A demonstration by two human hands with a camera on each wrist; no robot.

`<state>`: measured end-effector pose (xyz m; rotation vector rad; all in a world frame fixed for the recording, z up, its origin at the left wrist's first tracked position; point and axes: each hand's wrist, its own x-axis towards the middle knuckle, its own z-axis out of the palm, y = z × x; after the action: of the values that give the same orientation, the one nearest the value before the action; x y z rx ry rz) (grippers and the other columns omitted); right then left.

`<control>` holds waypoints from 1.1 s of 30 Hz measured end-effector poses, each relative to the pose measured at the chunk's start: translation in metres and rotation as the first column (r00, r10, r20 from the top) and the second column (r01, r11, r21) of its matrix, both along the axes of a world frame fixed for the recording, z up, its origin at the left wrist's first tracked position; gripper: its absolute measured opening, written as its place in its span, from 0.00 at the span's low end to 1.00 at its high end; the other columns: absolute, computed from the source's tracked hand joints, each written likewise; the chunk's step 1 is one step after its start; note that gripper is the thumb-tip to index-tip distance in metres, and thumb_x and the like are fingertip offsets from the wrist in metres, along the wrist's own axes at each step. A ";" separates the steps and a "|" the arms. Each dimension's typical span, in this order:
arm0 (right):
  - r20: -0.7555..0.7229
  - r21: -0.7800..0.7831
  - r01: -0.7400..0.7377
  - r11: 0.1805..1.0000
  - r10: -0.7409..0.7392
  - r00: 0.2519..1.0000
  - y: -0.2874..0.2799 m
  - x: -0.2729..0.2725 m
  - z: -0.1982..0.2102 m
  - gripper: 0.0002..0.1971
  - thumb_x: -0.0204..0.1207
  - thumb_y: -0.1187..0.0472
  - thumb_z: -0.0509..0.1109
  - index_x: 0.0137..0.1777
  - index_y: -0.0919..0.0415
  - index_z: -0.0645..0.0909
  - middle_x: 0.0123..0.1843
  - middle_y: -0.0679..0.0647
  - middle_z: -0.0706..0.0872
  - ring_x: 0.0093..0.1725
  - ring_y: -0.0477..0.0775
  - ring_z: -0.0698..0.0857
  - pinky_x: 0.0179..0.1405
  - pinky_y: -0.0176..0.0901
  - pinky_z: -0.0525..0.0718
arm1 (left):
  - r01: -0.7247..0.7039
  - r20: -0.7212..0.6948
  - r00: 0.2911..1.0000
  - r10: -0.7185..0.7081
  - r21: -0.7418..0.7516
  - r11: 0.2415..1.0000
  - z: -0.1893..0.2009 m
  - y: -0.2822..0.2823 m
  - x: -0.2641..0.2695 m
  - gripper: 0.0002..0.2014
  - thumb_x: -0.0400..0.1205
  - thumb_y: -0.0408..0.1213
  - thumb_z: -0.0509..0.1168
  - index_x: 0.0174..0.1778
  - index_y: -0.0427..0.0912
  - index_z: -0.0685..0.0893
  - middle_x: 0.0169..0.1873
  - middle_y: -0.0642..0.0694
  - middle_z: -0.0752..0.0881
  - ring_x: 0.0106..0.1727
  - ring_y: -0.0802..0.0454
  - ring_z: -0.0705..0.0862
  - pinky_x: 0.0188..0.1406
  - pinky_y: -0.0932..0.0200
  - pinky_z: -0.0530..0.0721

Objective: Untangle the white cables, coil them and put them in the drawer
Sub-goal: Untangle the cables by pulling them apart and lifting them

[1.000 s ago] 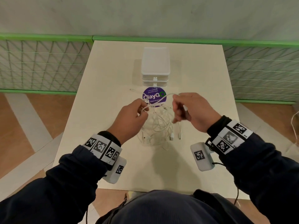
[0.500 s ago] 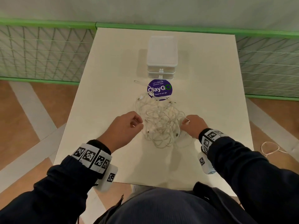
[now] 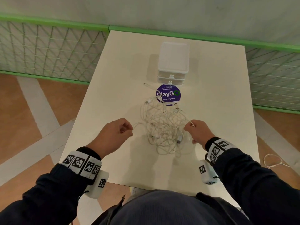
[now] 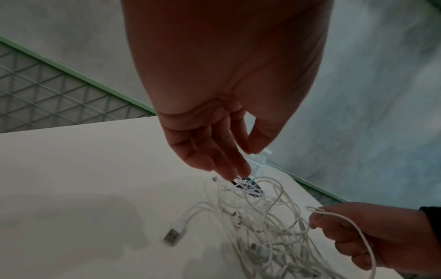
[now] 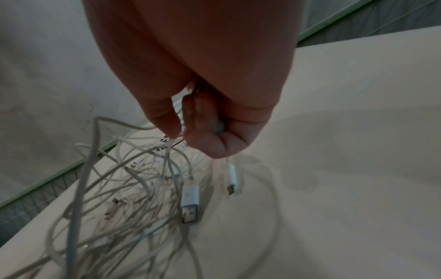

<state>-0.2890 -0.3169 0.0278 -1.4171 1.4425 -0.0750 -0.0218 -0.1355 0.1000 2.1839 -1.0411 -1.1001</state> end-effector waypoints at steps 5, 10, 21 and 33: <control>-0.027 0.059 -0.060 0.996 0.062 0.998 0.006 0.005 -0.004 0.10 0.81 0.58 0.71 0.61 0.54 0.84 0.51 0.49 0.83 0.31 0.53 0.78 0.21 0.38 0.79 | 0.023 0.009 1.000 -0.022 -0.054 0.998 0.008 -0.002 -0.001 0.06 0.80 0.36 0.70 0.43 0.53 0.85 0.37 0.56 0.92 0.45 0.56 0.89 0.42 0.60 0.82; -0.056 0.077 -0.091 0.993 0.096 0.994 0.012 0.011 -0.009 0.07 0.80 0.56 0.73 0.44 0.59 0.83 0.37 0.57 0.78 0.33 0.54 0.77 0.27 0.42 0.82 | 0.054 0.047 0.998 -0.051 -0.059 0.997 0.013 0.014 0.005 0.05 0.81 0.37 0.70 0.43 0.53 0.85 0.40 0.55 0.92 0.45 0.56 0.88 0.42 0.61 0.83; 0.352 -0.045 -0.208 0.977 0.210 0.912 0.040 0.054 0.144 0.22 0.90 0.54 0.62 0.34 0.66 0.73 0.29 0.60 0.74 0.28 0.56 0.75 0.29 0.35 0.80 | 0.187 0.014 0.980 -0.199 -0.415 0.890 0.085 -0.008 -0.040 0.28 0.75 0.44 0.78 0.69 0.54 0.75 0.63 0.62 0.81 0.64 0.66 0.79 0.58 0.76 0.75; 0.094 -0.322 -0.477 0.818 0.529 0.844 0.012 0.058 0.254 0.25 0.89 0.51 0.62 0.32 0.65 0.76 0.21 0.50 0.70 0.23 0.53 0.63 0.25 0.44 0.61 | -0.020 -0.429 0.842 -0.326 -0.630 0.776 0.105 -0.078 -0.083 0.20 0.76 0.41 0.77 0.56 0.39 0.77 0.40 0.43 0.86 0.41 0.49 0.86 0.49 0.38 0.87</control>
<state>-0.2315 -0.3045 0.2817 -1.9453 0.8883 -0.0738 -0.1046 -0.2134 0.2049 1.1957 -1.1328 -1.1248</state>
